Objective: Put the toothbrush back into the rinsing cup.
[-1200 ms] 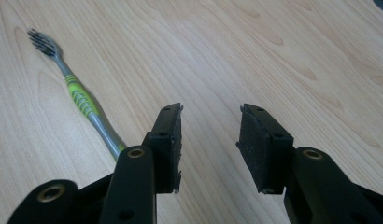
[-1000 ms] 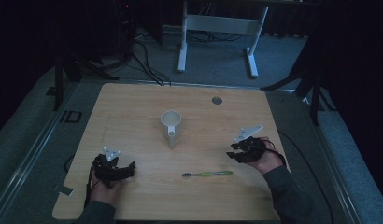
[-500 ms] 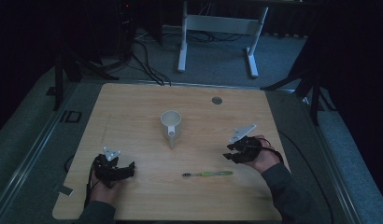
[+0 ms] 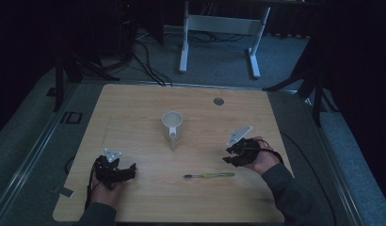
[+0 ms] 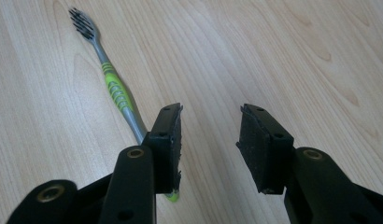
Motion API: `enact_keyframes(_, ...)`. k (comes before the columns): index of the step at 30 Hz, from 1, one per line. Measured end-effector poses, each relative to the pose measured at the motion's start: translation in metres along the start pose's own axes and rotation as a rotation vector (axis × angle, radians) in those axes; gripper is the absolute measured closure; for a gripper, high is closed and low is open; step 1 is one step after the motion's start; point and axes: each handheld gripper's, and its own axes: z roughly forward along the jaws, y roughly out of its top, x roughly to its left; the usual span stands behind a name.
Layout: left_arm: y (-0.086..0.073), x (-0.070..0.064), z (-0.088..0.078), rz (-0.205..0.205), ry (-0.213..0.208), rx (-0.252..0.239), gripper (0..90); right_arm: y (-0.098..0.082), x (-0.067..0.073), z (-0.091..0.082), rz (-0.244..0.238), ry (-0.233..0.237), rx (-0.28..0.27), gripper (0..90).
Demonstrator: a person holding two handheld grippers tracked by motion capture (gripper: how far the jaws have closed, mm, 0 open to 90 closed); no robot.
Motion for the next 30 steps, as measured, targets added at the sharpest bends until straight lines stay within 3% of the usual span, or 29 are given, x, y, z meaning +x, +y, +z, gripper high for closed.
enact_keyframes(30,0.0,-0.001,0.0,0.003,-0.003,0.001,9.4,0.019,0.012,0.016,-0.096,0.09,0.113,57.8)
